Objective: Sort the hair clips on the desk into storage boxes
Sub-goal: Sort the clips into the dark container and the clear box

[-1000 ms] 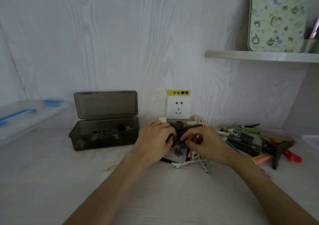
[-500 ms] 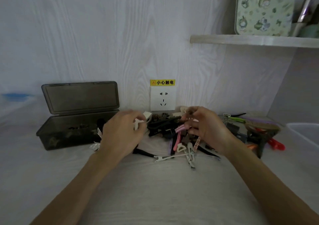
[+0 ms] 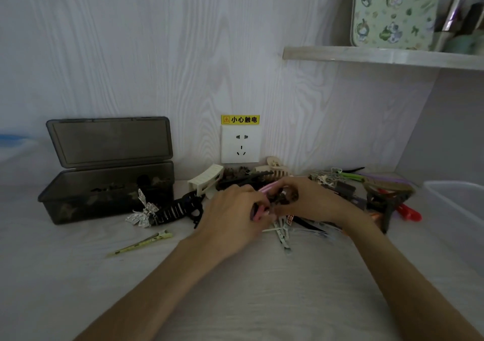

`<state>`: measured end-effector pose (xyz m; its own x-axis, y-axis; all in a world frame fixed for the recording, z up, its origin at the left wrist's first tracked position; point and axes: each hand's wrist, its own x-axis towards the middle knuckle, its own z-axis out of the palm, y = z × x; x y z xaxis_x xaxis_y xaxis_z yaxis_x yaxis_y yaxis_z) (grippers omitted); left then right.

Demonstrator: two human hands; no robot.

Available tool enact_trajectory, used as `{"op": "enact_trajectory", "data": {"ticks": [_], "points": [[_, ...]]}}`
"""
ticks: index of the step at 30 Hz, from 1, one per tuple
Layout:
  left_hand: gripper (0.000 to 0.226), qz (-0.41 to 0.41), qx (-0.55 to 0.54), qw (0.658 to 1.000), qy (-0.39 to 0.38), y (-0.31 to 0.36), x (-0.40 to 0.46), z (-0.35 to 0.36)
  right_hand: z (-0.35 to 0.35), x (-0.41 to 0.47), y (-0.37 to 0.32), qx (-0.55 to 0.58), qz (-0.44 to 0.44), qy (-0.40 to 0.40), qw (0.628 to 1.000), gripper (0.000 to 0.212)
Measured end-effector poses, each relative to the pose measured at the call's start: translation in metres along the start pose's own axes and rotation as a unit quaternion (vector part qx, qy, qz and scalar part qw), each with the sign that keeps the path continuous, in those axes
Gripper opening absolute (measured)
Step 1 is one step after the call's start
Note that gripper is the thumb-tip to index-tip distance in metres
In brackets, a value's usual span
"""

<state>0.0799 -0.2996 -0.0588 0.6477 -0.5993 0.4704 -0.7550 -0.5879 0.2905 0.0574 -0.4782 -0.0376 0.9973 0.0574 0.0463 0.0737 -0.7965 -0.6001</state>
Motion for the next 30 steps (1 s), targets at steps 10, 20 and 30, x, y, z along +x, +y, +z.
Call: {"op": "enact_trajectory", "data": {"ticks": [10, 20, 30], "points": [[0.020, -0.070, -0.022, 0.997, -0.001, -0.020, -0.005, 0.003, 0.000, -0.002, 0.006, -0.063, 0.043, 0.061, 0.995, 0.047], [0.011, -0.050, -0.067, 0.994, 0.076, -0.007, 0.011, -0.009, 0.001, -0.005, 0.002, -0.060, 0.005, 0.050, 0.997, 0.029], [0.044, 0.060, 0.197, 0.979, -0.010, 0.004, 0.038, 0.016, -0.031, -0.010, 0.017, 0.342, 0.144, 0.058, 0.927, 0.029]]}}
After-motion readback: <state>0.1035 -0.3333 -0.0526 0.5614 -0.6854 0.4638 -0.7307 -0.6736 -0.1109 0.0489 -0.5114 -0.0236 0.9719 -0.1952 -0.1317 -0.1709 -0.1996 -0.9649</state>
